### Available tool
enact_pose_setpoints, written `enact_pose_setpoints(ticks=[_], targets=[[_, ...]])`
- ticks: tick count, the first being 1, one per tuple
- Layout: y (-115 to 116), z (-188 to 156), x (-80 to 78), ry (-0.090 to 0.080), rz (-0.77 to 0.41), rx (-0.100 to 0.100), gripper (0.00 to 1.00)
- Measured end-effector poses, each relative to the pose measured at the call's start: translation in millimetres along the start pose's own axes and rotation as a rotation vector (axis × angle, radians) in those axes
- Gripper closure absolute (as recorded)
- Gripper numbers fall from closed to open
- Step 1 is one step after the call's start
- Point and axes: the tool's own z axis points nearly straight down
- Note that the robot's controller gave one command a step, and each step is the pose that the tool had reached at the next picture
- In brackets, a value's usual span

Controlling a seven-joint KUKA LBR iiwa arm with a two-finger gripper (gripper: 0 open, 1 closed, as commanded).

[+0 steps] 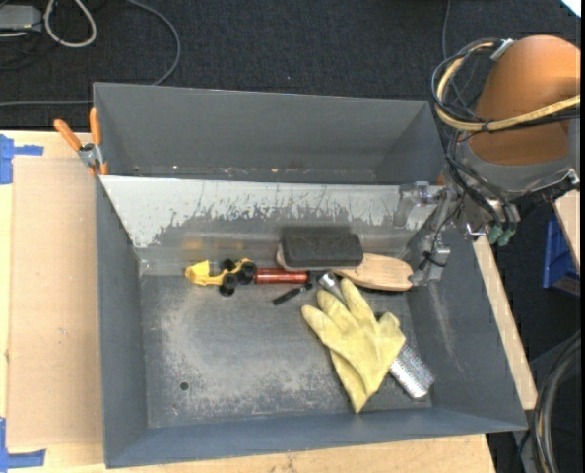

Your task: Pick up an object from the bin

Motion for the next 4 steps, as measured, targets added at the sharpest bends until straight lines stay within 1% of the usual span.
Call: enact_pose_setpoints(ticks=[1,2,3,4], targets=[[0,0,0.0,0.0,0.0,0.0,0.0],[-2,45,52.4,0.007,-0.08,-0.002,0.0],[5,57,36.0,-0.006,-0.097,0.0,0.0],[-16,133,54.5,0.007,-0.184,-0.002,0.0]])
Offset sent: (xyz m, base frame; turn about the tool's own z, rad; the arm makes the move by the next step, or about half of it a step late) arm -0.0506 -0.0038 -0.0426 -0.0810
